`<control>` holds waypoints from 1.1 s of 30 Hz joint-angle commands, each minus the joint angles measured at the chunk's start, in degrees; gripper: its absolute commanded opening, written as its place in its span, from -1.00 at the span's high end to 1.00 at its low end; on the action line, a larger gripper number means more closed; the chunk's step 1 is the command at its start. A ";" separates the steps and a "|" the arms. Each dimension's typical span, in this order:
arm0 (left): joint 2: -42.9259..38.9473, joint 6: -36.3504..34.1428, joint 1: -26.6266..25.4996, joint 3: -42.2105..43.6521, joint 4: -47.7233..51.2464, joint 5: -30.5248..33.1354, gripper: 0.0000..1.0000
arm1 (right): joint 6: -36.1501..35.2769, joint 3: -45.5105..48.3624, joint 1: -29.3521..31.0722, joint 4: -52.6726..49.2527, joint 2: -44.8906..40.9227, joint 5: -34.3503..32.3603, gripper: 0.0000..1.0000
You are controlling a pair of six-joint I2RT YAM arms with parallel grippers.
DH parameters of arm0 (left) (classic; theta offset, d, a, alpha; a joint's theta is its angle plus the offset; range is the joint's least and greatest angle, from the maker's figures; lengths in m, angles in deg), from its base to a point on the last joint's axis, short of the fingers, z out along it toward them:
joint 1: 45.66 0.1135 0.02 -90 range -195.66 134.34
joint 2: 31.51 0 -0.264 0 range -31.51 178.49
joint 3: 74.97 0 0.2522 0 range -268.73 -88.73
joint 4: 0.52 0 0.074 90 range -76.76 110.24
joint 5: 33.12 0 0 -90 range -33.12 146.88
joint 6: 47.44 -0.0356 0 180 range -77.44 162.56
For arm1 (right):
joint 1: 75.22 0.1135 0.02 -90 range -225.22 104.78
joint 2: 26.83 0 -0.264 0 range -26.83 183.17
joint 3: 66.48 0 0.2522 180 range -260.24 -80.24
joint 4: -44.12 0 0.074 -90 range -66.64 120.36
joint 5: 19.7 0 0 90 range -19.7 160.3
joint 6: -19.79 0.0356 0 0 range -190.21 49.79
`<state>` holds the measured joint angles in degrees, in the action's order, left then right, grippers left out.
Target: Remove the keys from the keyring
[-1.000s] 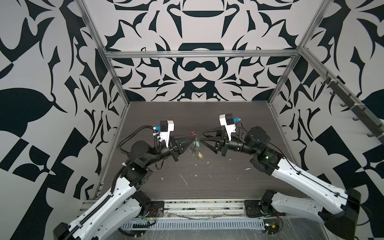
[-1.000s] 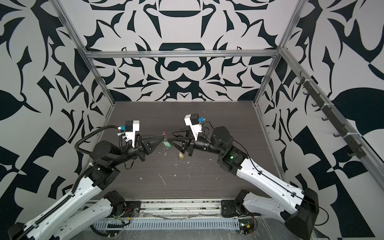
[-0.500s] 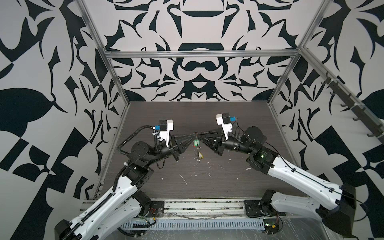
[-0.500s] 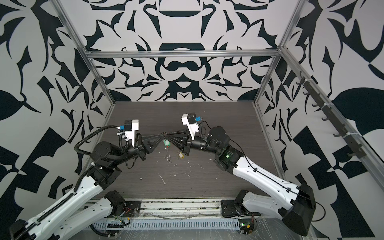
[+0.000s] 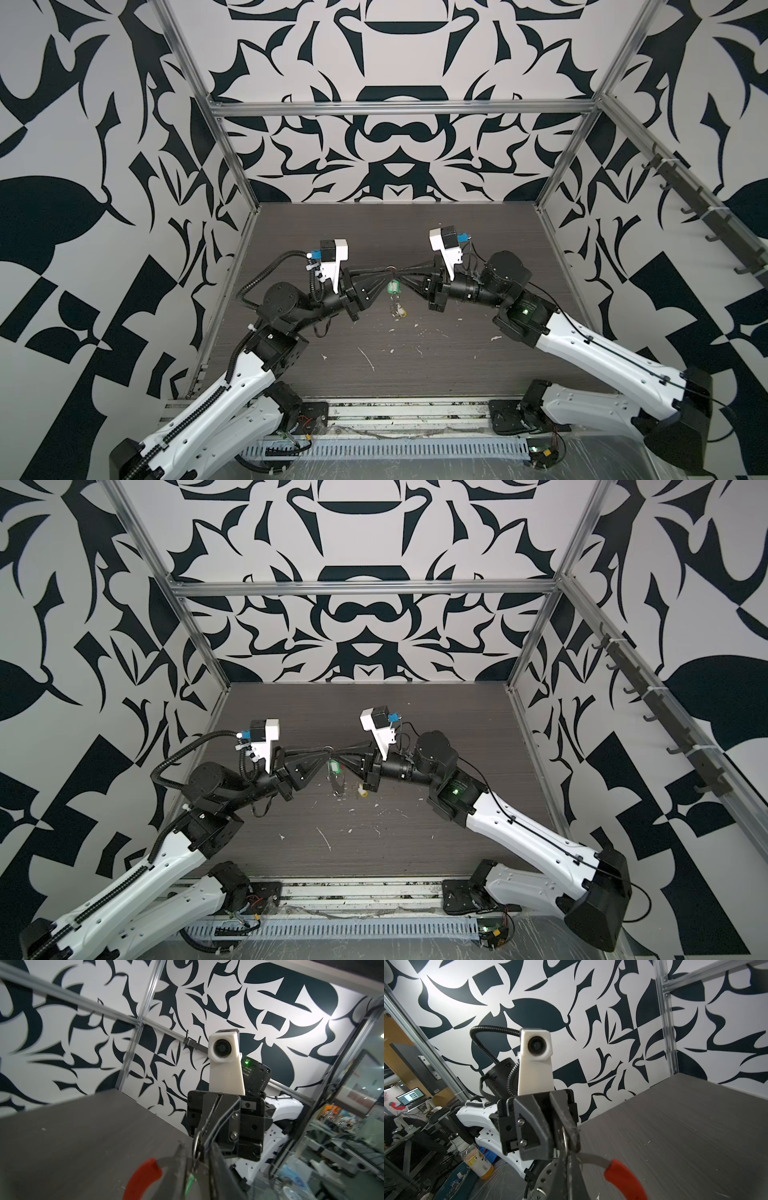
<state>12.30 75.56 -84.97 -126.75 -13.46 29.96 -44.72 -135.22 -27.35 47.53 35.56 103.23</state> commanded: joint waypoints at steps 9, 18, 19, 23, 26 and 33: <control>-3.64 -8.77 -0.24 -9.22 25.39 -4.53 0.14 | -19.09 -17.57 -0.33 -36.48 0.18 7.22 1.00; 3.44 -13.86 -0.22 -20.43 43.65 -11.21 0.26 | -27.95 -29.28 -0.32 -55.05 6.04 7.73 1.00; 3.77 -14.24 -0.24 -20.97 44.34 -11.31 0.27 | -28.35 -30.17 -0.33 -56.15 6.60 7.73 1.00; 5.58 -15.81 -0.24 -23.59 48.21 -12.13 0.39 | -29.11 -32.61 -0.32 -58.96 8.05 7.00 1.00; 7.08 -16.68 -0.24 -25.05 50.52 -13.03 0.44 | -29.45 -33.67 -0.27 -59.95 8.62 6.82 1.00; 7.93 -17.49 -0.24 -26.55 52.52 -13.60 0.50 | -29.54 -34.44 -0.31 -60.43 9.48 5.90 1.00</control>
<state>20.10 59.58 -85.06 -151.12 36.11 17.94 -73.35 -166.87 -27.52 -13.17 45.37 109.32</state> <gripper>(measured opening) 0.249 0.042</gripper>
